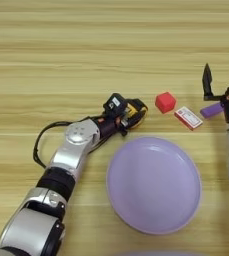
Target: Move the objects on the table
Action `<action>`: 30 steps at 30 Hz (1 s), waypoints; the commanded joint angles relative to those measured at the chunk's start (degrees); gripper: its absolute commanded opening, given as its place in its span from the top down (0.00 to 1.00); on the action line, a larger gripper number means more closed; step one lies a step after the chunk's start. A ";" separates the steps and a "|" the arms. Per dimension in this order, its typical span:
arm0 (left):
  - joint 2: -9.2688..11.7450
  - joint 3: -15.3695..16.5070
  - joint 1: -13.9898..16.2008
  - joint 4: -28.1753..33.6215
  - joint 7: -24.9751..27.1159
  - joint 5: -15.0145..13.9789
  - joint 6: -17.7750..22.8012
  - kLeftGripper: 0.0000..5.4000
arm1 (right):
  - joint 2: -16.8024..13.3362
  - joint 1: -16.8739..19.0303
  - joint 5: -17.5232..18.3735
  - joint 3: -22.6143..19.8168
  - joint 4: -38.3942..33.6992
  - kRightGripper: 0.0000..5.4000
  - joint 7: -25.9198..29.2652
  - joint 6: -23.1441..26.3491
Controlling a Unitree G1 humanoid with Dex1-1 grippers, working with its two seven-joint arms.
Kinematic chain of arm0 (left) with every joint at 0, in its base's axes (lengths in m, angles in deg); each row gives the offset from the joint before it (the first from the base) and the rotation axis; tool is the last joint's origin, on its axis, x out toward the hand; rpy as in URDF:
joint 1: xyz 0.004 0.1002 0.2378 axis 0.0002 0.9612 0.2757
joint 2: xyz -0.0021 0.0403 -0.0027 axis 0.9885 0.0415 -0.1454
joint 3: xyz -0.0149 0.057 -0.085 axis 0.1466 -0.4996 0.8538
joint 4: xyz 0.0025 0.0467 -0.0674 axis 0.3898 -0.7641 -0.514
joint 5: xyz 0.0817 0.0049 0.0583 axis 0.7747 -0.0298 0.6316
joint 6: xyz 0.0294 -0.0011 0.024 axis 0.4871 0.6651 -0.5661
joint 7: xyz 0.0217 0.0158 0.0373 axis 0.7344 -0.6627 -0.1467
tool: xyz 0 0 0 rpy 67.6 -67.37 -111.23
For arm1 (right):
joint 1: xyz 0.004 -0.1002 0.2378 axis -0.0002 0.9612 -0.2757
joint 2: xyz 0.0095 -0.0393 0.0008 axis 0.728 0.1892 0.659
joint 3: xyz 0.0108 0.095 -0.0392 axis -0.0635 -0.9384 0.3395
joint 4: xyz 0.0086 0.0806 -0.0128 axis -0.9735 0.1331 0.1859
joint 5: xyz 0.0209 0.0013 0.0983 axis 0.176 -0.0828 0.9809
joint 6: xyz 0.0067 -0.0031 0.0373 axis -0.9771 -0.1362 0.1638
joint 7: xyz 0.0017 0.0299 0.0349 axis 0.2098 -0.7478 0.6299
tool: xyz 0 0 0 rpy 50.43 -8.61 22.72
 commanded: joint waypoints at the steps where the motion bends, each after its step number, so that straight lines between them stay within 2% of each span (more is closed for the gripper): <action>1: -0.41 -0.14 -0.92 -0.49 0.20 0.37 -1.33 0.55 | -0.16 -1.06 -0.32 0.09 0.39 0.00 0.00 0.43; 8: -0.67 -0.51 -0.65 -1.42 0.09 0.76 -2.56 0.55 | -0.26 -1.03 -0.18 0.06 0.39 0.00 0.12 0.54; 15: -0.77 0.53 -1.51 -3.05 -2.18 0.74 -3.78 0.55 | -0.29 -1.06 -0.15 0.07 0.45 0.00 0.17 0.68; 16: -0.79 0.65 -1.58 -3.20 -2.52 0.75 -4.14 0.50 | -0.29 -1.07 -0.17 0.08 0.46 0.00 0.16 0.69; 30: -1.14 1.58 -2.33 -4.27 -3.61 0.25 -6.70 0.25 | -0.43 -1.12 -0.29 0.11 0.57 0.00 0.13 0.77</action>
